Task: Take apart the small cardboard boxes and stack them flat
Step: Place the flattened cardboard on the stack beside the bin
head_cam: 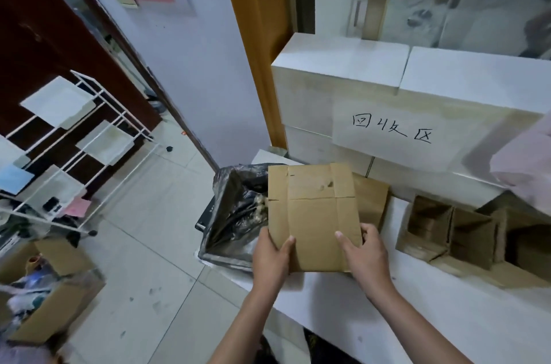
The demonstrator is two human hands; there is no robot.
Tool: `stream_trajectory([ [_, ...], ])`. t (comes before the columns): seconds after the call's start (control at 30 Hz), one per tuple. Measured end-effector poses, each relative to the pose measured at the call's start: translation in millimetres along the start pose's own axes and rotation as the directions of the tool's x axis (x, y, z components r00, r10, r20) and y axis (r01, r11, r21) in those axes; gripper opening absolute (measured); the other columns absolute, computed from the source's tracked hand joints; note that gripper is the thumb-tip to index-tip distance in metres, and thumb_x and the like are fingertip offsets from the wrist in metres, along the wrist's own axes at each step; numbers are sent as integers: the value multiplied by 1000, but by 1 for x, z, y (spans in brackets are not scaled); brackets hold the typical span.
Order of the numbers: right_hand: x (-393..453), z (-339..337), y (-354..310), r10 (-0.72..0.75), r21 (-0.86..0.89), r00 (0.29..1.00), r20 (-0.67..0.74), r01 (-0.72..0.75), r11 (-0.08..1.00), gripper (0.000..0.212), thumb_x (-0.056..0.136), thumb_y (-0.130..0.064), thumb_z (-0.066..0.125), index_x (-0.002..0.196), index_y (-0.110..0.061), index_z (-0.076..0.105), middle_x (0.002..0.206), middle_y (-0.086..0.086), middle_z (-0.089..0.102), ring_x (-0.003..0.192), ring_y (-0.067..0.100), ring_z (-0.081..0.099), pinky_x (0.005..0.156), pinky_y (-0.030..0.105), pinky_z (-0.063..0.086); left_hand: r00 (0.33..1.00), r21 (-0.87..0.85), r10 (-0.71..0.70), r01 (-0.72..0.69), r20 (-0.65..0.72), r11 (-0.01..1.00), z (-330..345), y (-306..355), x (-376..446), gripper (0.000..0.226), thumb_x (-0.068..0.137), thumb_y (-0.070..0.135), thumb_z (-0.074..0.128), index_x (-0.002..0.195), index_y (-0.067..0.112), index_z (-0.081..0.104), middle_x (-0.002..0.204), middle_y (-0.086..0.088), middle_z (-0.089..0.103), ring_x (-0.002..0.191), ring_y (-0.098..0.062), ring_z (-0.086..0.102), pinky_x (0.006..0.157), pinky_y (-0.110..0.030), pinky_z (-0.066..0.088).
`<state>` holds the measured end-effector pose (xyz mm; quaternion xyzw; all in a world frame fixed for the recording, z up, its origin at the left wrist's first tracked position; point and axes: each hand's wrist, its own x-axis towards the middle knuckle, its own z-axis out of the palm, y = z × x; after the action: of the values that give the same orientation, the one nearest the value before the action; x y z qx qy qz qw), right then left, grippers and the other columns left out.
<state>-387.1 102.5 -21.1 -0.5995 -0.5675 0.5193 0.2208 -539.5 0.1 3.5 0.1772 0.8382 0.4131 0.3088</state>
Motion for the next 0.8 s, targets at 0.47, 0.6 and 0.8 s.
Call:
stream_trajectory([
  [0.47, 4, 60, -29, 142, 63, 943, -301, -128, 990, 30, 88, -40, 72, 109, -32, 52, 96, -19, 61, 87, -1, 58, 66, 23, 48, 920, 125, 101, -159, 379, 979, -28, 15, 112, 40, 91, 19, 72, 127, 11, 56, 114, 1, 63, 99, -13, 58, 85, -24, 45],
  [0.6, -5, 86, -34, 188, 72, 897, -400, -174, 982, 32, 86, -42, 72, 109, -31, 53, 99, -18, 61, 93, 10, 61, 81, 38, 54, 869, 170, 110, -216, 483, 961, -42, 19, 140, 38, 91, 20, 71, 124, 9, 57, 112, -4, 65, 102, -21, 62, 89, -30, 50],
  [0.8, -13, 97, -42, 255, 180, 847, -467, -192, 965, 26, 88, -37, 73, 104, -31, 53, 100, -14, 63, 88, 0, 60, 65, 20, 48, 787, 170, 124, -280, 605, 945, -43, 14, 164, 23, 93, 19, 69, 114, 10, 64, 96, -3, 70, 85, -19, 64, 79, -33, 55],
])
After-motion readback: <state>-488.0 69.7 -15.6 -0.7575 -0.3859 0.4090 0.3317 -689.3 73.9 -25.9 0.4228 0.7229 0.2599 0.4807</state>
